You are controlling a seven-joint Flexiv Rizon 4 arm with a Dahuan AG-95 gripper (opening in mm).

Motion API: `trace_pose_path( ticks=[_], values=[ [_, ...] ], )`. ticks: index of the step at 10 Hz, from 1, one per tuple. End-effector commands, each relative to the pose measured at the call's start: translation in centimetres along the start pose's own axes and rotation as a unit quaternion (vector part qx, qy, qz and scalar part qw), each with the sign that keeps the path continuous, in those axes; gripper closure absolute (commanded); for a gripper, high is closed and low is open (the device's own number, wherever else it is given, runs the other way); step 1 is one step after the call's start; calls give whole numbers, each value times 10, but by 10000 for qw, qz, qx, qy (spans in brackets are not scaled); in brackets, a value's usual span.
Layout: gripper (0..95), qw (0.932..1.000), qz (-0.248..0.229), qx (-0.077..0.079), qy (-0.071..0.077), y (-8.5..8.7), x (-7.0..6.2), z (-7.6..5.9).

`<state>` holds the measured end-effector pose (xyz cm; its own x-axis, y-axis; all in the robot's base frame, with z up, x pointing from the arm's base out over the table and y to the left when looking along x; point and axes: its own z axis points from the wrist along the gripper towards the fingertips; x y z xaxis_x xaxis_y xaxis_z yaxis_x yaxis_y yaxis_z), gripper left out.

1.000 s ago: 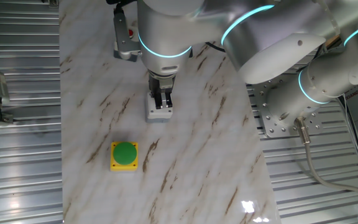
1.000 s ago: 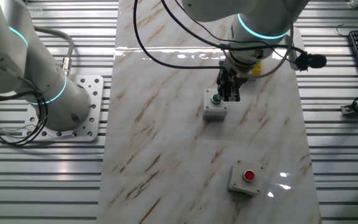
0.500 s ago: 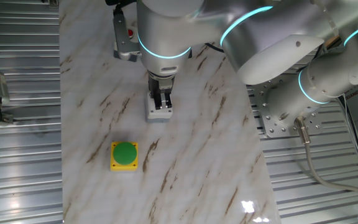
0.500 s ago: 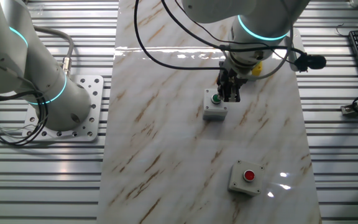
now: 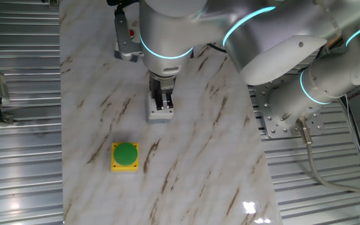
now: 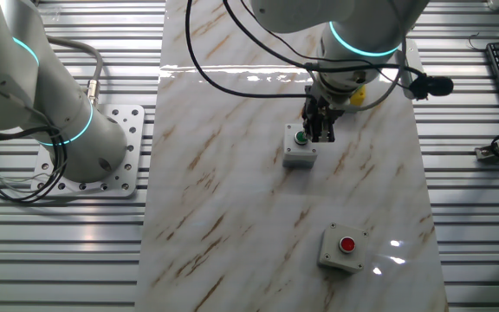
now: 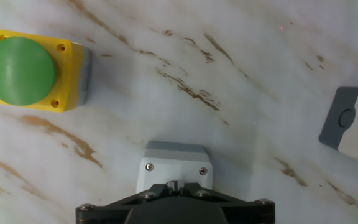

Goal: Press three buttons from left to right in sequence

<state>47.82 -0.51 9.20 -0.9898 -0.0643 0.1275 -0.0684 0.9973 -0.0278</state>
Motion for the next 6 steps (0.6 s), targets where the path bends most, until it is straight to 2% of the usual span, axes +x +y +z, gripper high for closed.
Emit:
trace_pose_path(
  ticks=[1, 4, 6],
  values=[
    [950, 10000, 20, -25, -2, 0, -2, 0],
    [950, 9999, 79, -87, -20, 1, 1, 1],
    [950, 9999, 69, -76, -8, 1, 2, 1]
  ],
)
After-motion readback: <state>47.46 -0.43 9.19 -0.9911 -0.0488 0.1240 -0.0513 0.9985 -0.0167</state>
